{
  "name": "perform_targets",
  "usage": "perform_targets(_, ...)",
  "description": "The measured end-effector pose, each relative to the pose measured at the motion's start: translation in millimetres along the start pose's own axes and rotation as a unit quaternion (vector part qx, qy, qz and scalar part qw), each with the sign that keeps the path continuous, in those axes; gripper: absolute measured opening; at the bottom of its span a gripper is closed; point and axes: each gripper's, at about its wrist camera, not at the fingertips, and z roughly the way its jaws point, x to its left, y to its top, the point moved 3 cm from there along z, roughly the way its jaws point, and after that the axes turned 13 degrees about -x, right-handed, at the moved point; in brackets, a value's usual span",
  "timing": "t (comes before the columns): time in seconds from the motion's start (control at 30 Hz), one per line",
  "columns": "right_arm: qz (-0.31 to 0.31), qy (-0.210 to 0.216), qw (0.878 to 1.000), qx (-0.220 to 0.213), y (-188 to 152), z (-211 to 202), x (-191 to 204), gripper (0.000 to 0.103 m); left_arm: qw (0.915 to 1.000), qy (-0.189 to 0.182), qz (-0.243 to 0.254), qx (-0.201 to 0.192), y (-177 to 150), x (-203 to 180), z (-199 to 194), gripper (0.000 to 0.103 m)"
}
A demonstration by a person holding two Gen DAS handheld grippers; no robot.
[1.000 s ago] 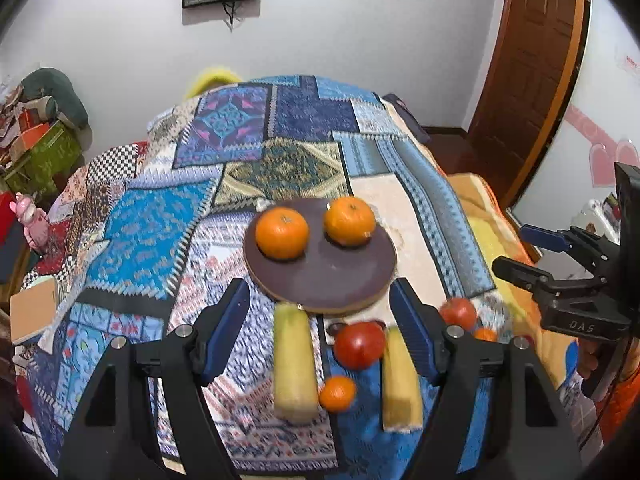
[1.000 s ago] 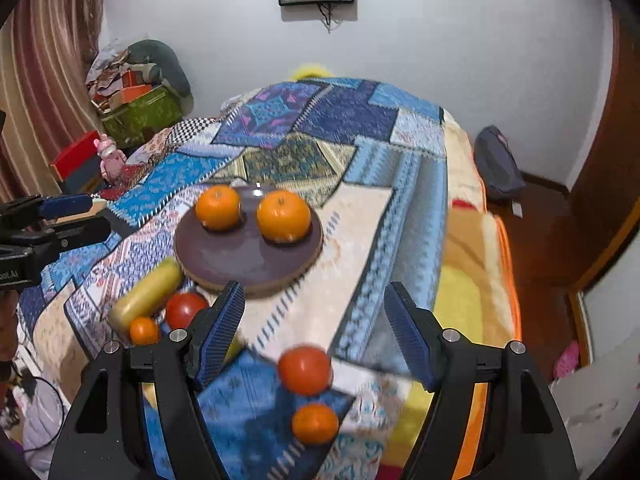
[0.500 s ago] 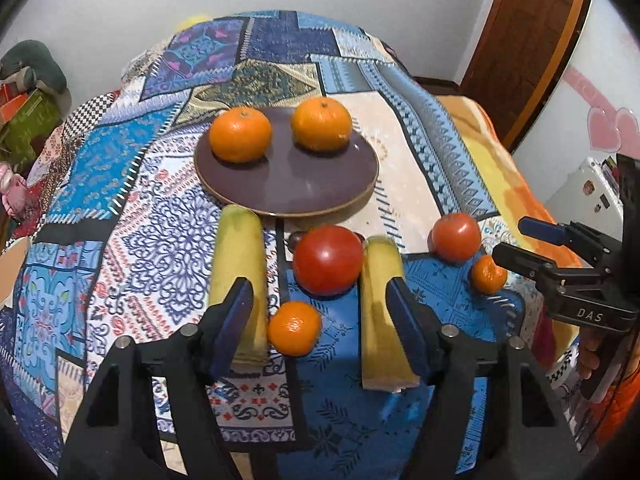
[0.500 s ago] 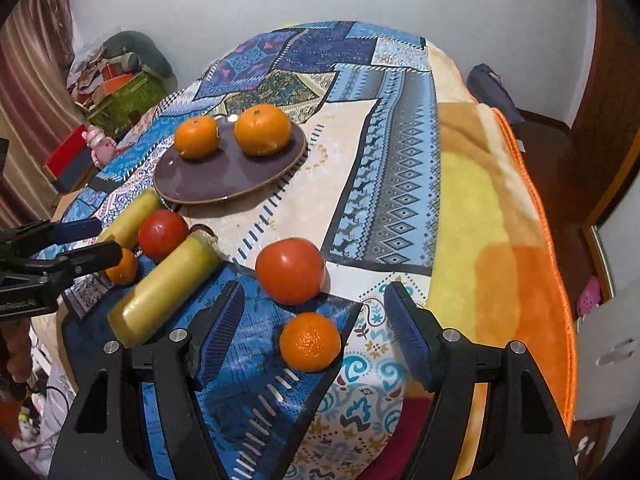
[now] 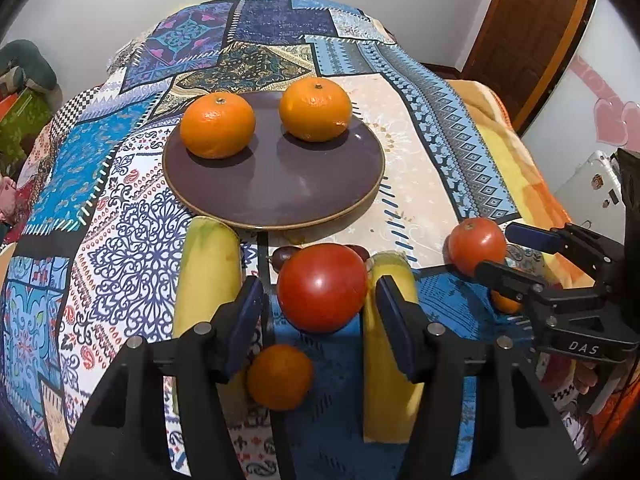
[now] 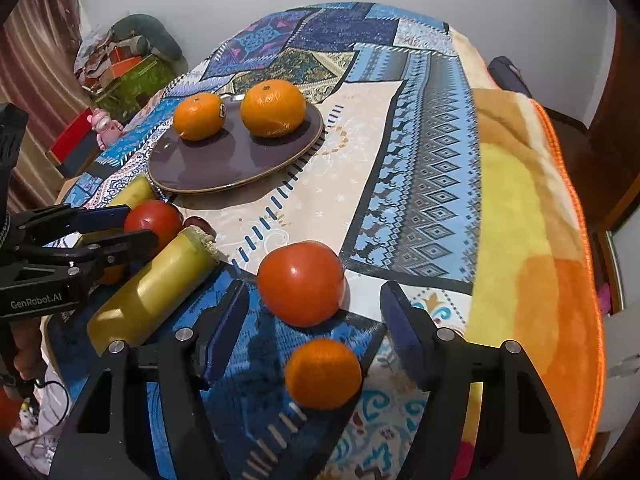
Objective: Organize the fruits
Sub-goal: 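Grasp a red tomato with the left tool while the right tool grasps another tomato, then lower both tomatoes onto the plate beside the oranges and release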
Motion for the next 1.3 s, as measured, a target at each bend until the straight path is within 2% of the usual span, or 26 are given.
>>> perform_targets(0.23, 0.004, 0.014, 1.0, 0.021, -2.6, 14.3, -0.3, 0.056, 0.9999, -0.006, -0.012, 0.001, 2.8, 3.9, 9.9, 0.056)
perform_targets(0.33, -0.002, 0.015, 1.0, 0.025, -3.9, 17.7, 1.9, 0.052, 0.9997, -0.014, -0.019, 0.005, 3.1, 4.5, 14.1, 0.05)
perform_targets(0.4, -0.001, 0.021, 0.999, 0.026, -3.7, 17.4, 2.8, 0.045, 0.9996, -0.018, -0.023, 0.006, 3.5, 5.3, 15.1, 0.05)
perform_targets(0.6, -0.003, 0.018, 1.0, 0.022, -0.8, 16.0, 3.7, 0.045, 0.9999, -0.015, 0.0, -0.001, 3.8, 0.1, 10.3, 0.049)
perform_targets(0.8, 0.0, 0.019, 1.0, 0.011, 4.9, 12.7, 6.8, 0.044, 0.9995, -0.019, -0.005, -0.023, 11.5, 1.9, -5.9, 0.049)
perform_targets(1.1, -0.013, 0.025, 0.999, -0.029, 40.5, 6.2, 18.6, 0.044, 0.9976, -0.019, -0.018, -0.065, 40.1, 16.6, -32.1, 0.049)
perform_targets(1.3, -0.033, 0.031, 0.998, -0.048, 65.6, 12.7, 32.8, 0.044, 0.9964, -0.006, -0.021, -0.082, 58.4, 31.5, -36.8, 0.049)
